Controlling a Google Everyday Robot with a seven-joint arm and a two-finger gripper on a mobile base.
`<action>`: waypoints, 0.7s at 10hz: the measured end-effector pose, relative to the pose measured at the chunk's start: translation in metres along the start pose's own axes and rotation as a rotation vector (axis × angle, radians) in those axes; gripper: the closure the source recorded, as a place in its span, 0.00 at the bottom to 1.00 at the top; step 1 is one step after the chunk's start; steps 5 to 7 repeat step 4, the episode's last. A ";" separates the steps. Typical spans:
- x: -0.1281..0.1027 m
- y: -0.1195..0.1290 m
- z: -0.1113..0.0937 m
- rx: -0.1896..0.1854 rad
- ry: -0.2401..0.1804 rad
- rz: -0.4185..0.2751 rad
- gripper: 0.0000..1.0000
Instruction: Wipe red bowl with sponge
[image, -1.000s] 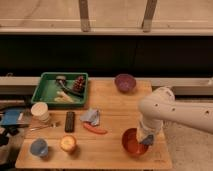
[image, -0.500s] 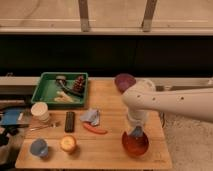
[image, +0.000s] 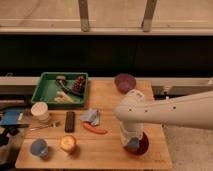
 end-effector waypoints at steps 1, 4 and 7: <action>0.010 -0.012 0.002 0.000 -0.001 0.029 1.00; 0.024 -0.042 0.001 -0.014 -0.024 0.094 1.00; 0.024 -0.042 0.001 -0.014 -0.024 0.094 1.00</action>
